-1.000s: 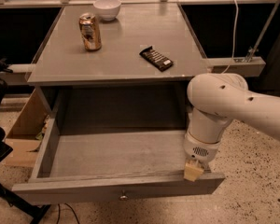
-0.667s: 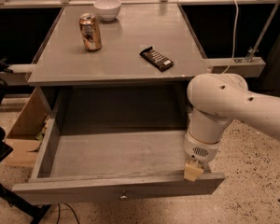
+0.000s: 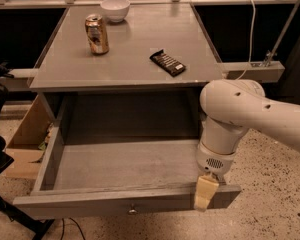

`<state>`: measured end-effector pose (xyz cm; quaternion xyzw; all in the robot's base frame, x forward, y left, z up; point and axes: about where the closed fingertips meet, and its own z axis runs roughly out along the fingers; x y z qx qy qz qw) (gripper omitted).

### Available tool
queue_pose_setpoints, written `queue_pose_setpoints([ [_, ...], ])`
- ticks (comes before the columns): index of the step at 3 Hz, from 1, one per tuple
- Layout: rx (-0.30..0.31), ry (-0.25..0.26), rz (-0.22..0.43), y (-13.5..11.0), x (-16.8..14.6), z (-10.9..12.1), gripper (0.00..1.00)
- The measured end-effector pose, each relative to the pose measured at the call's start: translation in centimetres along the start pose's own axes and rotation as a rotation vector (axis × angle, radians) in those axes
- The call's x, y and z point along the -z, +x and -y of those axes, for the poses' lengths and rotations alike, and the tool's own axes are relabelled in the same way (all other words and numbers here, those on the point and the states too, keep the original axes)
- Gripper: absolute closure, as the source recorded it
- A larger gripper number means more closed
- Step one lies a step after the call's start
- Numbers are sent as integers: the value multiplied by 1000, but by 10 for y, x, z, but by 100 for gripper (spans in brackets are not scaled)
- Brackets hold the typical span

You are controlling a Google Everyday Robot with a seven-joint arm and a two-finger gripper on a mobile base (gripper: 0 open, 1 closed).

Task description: Open top drawer

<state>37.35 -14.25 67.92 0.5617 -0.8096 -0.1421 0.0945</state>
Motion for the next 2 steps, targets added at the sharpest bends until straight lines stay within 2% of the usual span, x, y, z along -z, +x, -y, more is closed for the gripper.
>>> queue_pose_setpoints([
  [1, 0, 0, 0, 0, 0, 0, 0],
  [2, 0, 0, 0, 0, 0, 0, 0],
])
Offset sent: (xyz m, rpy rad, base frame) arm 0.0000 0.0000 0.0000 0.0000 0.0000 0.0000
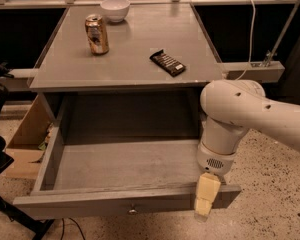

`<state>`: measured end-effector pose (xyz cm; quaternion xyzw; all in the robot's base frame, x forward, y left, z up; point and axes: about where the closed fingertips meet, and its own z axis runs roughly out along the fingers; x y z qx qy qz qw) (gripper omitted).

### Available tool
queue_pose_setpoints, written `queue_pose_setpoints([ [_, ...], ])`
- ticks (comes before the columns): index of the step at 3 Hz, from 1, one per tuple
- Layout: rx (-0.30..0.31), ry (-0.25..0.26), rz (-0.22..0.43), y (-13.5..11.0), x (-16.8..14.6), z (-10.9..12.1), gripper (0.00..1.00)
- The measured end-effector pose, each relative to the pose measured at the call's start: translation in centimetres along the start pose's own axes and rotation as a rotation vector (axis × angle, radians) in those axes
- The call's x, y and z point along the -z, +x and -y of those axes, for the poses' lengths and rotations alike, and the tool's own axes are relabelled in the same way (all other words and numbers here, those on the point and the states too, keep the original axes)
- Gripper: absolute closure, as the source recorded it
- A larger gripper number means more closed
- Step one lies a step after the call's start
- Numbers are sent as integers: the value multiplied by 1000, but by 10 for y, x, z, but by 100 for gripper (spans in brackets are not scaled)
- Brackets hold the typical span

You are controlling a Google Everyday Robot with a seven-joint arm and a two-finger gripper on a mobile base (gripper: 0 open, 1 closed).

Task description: Open top drawer

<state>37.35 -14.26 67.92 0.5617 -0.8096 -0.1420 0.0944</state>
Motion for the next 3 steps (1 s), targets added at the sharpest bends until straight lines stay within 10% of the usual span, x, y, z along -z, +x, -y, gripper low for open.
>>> queue_pose_setpoints([
  [1, 30, 42, 31, 1, 21, -9, 0],
  [3, 174, 247, 51, 4, 163, -72, 0],
])
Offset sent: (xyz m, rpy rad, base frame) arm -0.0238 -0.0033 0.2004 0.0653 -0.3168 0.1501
